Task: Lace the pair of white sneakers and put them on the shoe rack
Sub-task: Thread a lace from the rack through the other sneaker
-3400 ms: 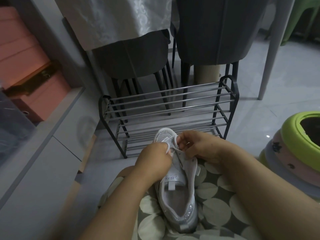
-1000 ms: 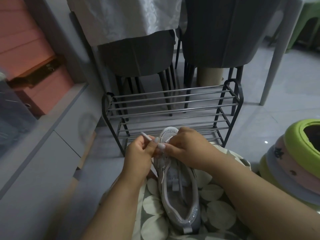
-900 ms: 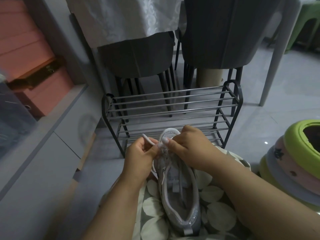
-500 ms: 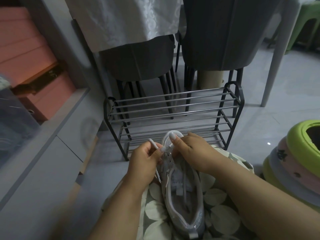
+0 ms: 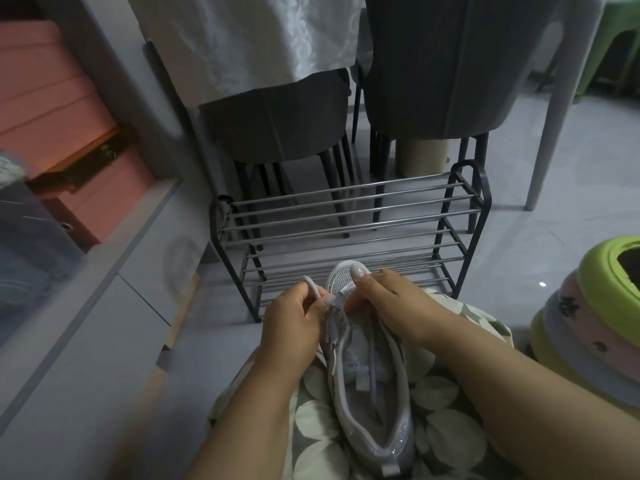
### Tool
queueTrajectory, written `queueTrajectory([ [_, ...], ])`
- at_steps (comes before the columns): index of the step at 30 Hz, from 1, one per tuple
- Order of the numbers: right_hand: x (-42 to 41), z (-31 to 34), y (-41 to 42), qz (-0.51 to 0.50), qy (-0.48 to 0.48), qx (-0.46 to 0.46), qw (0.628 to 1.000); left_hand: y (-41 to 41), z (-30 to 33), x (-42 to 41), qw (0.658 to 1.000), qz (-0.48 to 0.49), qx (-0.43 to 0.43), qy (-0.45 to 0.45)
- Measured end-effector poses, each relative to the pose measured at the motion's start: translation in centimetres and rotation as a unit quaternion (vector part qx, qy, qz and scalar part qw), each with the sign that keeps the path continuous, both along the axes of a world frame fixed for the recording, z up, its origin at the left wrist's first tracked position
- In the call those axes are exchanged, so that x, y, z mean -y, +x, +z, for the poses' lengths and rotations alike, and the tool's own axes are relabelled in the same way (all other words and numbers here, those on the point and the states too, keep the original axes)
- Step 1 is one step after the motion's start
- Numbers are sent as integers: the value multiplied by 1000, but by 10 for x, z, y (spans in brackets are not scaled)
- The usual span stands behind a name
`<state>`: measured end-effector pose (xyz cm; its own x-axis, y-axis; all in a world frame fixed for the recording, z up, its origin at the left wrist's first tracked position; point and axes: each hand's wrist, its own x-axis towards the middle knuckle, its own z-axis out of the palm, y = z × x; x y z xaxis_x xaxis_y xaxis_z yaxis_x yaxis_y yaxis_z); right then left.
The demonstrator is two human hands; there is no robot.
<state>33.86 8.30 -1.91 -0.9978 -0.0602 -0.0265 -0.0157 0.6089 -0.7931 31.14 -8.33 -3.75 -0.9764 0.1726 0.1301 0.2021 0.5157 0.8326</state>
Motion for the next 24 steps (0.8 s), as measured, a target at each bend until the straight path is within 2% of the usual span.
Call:
queueTrajectory([
  [13,-2,6,3,24,44,-14,999,-2,-1,-3,995,-9,-63,-73],
  [18,0,4,2,24,44,-21,999,-1,2,-5,985,-6,-126,-114],
  [24,-1,5,1,21,42,-15,999,-1,0,-4,987,-5,-106,-119],
])
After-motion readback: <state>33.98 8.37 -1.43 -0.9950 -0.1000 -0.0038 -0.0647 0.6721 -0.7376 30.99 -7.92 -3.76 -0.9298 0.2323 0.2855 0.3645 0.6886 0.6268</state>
